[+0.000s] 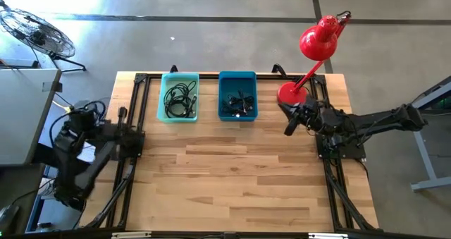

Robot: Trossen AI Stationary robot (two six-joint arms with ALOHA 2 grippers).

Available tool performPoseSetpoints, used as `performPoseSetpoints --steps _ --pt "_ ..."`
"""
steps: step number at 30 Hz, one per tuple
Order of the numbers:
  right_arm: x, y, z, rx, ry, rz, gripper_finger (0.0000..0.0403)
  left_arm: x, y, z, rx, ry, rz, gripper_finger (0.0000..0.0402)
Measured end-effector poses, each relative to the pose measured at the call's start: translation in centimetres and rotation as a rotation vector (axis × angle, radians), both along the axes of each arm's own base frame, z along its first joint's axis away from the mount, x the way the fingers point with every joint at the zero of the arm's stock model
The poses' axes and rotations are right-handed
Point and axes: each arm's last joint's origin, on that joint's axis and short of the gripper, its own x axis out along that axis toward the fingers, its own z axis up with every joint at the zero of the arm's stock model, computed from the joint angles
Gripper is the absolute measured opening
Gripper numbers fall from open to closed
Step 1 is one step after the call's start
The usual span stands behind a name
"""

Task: Pick & Place USB Port
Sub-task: Return to Home Position

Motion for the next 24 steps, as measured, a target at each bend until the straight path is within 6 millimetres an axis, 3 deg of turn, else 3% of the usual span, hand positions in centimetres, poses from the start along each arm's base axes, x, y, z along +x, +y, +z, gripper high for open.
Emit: performPoseSetpoints --steps 3,9,15,24 --pt "0.3 0.1 0.2 -0.009 -0.027 -0.048 0.0000 -0.8 0.2 -0.2 0.013 0.015 -0.160 0.0000" --pt "1.9 0.6 0.4 -0.010 -0.006 -0.094 0.0000 -1.2 1.3 0.4 0.085 0.001 -0.206 0.0000" --pt "3.9 0.9 0.4 -0.032 0.061 -0.081 0.0000 0.1 2.5 1.0 0.118 -0.117 -0.167 0.0000" --pt "3.9 1.1 0.8 -0.095 0.095 0.007 0.0000 3.5 5.3 -2.0 -0.114 -0.166 -0.126 0.0000"
